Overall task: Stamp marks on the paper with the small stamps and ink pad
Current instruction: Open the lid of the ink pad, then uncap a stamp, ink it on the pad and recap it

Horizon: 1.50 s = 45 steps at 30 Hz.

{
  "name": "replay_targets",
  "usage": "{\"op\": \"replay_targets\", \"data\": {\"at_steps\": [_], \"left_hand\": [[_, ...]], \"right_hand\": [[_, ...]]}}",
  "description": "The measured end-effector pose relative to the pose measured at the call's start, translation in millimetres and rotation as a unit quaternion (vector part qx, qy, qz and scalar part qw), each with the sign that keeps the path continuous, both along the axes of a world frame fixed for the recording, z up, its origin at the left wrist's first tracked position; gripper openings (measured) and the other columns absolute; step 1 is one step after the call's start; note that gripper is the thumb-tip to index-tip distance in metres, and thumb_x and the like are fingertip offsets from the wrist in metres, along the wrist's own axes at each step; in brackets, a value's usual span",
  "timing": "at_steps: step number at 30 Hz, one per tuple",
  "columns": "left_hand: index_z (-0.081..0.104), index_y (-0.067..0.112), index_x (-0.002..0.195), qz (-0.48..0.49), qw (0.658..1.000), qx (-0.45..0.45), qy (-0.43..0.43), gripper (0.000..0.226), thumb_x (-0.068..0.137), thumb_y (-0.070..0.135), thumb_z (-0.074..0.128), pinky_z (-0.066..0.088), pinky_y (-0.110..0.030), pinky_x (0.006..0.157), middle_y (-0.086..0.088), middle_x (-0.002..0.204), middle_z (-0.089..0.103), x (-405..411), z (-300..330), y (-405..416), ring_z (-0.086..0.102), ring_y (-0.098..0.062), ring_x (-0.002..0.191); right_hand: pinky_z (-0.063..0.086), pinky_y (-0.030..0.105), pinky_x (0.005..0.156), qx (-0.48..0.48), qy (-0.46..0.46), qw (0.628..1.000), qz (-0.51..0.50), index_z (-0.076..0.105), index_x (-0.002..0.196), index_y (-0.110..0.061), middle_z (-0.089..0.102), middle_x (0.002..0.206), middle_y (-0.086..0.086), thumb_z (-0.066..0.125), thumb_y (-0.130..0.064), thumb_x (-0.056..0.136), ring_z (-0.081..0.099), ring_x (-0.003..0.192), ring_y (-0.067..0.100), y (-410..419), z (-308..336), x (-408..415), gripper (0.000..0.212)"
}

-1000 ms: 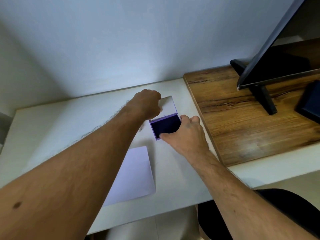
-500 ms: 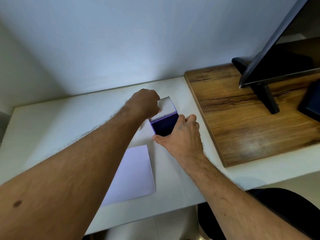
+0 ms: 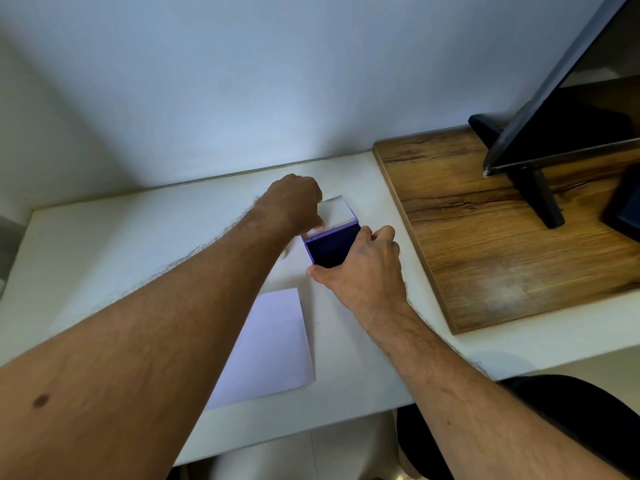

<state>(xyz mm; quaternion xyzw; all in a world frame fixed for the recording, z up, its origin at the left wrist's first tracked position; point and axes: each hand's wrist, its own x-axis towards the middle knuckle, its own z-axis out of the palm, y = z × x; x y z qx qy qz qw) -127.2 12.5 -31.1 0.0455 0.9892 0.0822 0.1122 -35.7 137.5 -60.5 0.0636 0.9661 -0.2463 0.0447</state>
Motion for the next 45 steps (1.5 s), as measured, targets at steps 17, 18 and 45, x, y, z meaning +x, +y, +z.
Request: {"op": "replay_targets", "data": {"at_steps": [17, 18, 45], "left_hand": [[0.071, 0.022, 0.119, 0.211, 0.947, 0.186, 0.157, 0.032, 0.088, 0.017, 0.063, 0.047, -0.026, 0.100, 0.001, 0.112, 0.075, 128.0, 72.8, -81.9, 0.068, -0.016, 0.108], [0.071, 0.022, 0.119, 0.223, 0.943, 0.194, 0.152, 0.032, 0.088, 0.017, 0.064, 0.047, -0.023, 0.099, 0.002, 0.112, 0.075, 143.1, 71.7, -88.2, 0.068, -0.014, 0.107], [0.070, 0.022, 0.118, 0.140, 0.882, 0.378, 0.245, 0.038, 0.081, 0.017, 0.078, 0.054, -0.017, 0.085, 0.009, 0.106, 0.071, 173.3, 23.5, -105.8, 0.070, -0.005, 0.094]], "right_hand": [[0.044, 0.034, 0.094, 0.008, 0.117, 0.970, 0.214, 0.044, 0.143, -0.023, 0.053, 0.138, 0.002, 0.053, -0.016, 0.096, 0.044, 0.120, 0.026, -44.4, 27.1, 12.6, 0.049], [0.046, 0.035, 0.092, 0.012, 0.109, 0.967, 0.231, 0.043, 0.144, -0.023, 0.054, 0.139, 0.002, 0.051, -0.013, 0.096, 0.044, 0.119, 0.028, -48.5, 24.7, 12.3, 0.050], [0.036, 0.024, 0.047, -0.519, -0.199, 0.831, -0.009, 0.078, 0.082, -0.007, 0.073, 0.073, 0.009, 0.071, -0.033, 0.086, 0.042, 0.051, 0.011, -89.5, 56.2, 12.6, 0.028]]}}
